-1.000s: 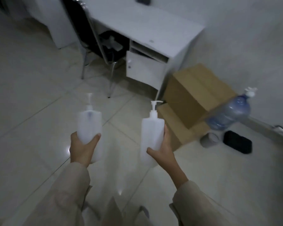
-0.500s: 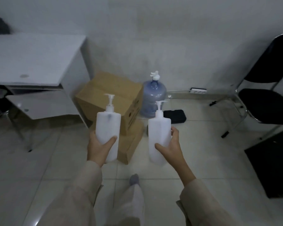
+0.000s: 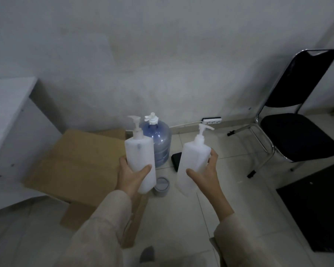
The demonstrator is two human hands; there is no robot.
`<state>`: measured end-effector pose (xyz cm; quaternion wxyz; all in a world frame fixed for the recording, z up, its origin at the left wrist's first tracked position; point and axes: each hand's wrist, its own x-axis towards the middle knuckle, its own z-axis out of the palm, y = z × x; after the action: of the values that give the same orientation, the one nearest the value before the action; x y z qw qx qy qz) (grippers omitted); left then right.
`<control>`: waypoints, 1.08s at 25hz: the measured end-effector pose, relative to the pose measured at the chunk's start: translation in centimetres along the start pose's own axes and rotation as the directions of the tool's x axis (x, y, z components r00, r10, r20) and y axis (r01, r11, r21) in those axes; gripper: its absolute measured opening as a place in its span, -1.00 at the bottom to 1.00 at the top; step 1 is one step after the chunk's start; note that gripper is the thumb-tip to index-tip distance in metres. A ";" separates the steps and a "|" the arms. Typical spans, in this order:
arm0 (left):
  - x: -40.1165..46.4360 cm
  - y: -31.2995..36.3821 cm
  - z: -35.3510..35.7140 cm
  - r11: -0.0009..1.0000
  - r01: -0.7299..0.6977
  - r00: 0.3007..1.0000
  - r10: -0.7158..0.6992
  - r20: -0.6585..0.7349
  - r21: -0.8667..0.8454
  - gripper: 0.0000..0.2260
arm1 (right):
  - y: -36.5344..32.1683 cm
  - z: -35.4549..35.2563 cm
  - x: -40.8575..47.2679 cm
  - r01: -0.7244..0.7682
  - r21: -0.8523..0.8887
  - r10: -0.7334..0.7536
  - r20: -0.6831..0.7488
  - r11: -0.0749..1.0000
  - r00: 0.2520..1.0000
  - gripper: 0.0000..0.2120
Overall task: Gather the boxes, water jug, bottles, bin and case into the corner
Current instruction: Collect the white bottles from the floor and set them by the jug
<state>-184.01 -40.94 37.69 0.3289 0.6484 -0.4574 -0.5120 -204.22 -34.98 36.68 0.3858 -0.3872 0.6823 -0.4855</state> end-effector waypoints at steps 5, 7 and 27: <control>7.7 2.1 5.1 0.999 -0.031 1.000 0.031 -0.004 -0.042 -0.30 | 0.4 -1.9 10.7 0.004 0.024 -0.004 0.014 1.000 1.000 -0.29; 10.3 2.6 7.4 0.996 -0.010 0.997 0.004 -0.076 -0.086 -0.23 | 1.0 -2.7 15.0 -0.006 0.012 0.005 0.043 1.000 0.999 -0.34; 33.8 -16.7 21.6 0.967 0.247 0.926 -0.252 -0.280 -0.053 -0.32 | 28.1 7.2 40.0 -0.191 -0.221 0.264 0.377 0.956 0.888 -0.45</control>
<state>-198.63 -65.33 4.84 0.3288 0.7653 -0.3148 -0.4550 -218.15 -67.33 2.01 0.5359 -0.4288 0.6697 -0.2837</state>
